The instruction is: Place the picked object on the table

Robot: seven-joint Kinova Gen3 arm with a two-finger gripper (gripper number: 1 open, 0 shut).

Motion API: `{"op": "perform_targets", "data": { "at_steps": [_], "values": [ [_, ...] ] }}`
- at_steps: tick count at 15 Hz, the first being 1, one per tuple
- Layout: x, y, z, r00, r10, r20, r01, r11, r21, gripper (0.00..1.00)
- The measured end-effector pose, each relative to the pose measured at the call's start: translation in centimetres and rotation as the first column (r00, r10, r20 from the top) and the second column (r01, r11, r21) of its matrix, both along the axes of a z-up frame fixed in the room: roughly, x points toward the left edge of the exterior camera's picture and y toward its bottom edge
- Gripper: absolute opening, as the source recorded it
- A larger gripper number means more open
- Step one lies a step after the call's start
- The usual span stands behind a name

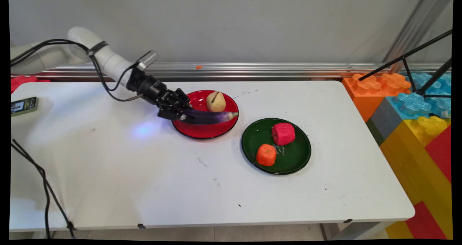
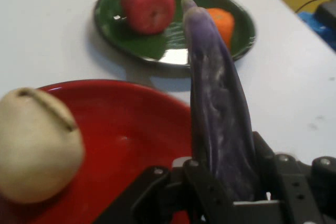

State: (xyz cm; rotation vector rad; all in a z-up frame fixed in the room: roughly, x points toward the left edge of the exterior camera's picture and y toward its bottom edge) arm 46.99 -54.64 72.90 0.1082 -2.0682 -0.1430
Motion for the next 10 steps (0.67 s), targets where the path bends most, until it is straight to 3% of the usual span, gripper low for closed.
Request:
{"op": "perform_targets", "data": {
  "at_steps": [10],
  "values": [
    [0.7, 6.1, -0.5, 0.994, -0.11, -0.026, 0.111, 0.993, 0.04, 0.0]
  ]
}}
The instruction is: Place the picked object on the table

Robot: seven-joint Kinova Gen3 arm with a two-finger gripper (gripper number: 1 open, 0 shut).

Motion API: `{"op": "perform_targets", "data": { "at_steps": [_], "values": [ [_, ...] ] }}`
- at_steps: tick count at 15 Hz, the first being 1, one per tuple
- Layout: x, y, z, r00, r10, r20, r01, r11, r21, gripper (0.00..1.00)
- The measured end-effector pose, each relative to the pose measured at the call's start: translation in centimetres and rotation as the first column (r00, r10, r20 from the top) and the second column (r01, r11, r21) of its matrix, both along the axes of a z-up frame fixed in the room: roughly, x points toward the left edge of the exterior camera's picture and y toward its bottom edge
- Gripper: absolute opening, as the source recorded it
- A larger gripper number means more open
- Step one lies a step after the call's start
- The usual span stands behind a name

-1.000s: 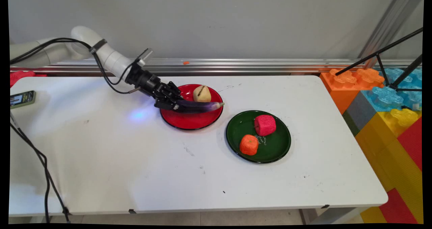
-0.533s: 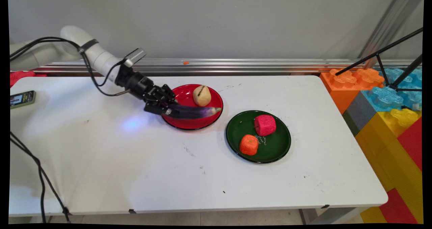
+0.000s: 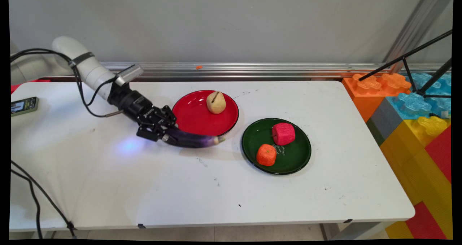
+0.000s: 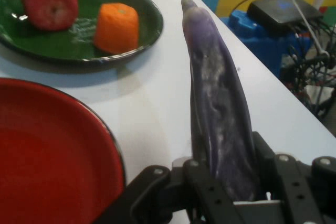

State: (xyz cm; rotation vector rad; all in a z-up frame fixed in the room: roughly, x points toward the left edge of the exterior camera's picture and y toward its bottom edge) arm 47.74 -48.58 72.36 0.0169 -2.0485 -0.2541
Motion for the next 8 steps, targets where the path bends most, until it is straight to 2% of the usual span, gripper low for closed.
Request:
{"op": "perform_targets", "data": {
  "at_steps": [8],
  "values": [
    [-1.2, 1.9, -2.5, 1.0, -0.014, 0.015, 0.014, 1.0, 0.007, 0.0]
  ]
}}
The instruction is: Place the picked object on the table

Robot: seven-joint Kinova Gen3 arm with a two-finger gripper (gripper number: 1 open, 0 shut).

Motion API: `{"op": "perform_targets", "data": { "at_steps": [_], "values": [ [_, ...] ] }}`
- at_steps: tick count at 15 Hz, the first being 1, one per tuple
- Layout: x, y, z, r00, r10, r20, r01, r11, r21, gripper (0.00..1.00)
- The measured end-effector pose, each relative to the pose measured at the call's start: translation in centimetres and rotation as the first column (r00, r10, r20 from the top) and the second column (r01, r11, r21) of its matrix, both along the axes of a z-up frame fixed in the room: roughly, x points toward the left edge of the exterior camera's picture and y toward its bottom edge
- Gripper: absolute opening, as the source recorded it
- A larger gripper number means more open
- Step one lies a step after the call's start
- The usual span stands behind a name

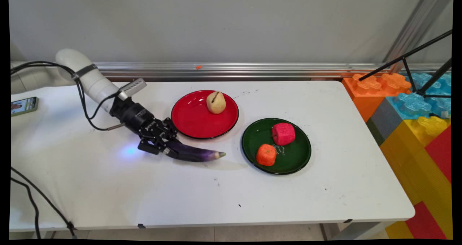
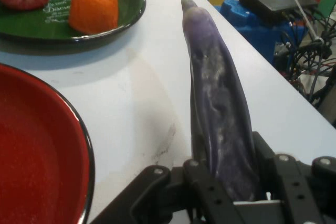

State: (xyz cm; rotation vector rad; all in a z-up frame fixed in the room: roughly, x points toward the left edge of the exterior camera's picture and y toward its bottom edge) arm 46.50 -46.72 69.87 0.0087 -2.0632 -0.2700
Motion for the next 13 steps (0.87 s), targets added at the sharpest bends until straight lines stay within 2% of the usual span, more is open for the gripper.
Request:
{"op": "perform_targets", "data": {
  "at_steps": [5, 6, 13],
  "values": [
    [-0.9, 0.5, -1.5, 1.0, -0.001, 0.008, 0.001, 1.0, -0.007, 0.0],
    [-1.0, 0.5, -1.7, 1.0, -0.002, 0.008, 0.002, 1.0, -0.009, 1.0],
    [-0.9, 0.8, -2.2, 1.0, 0.006, 0.009, -0.006, 1.0, -0.012, 1.0]
  ]
}}
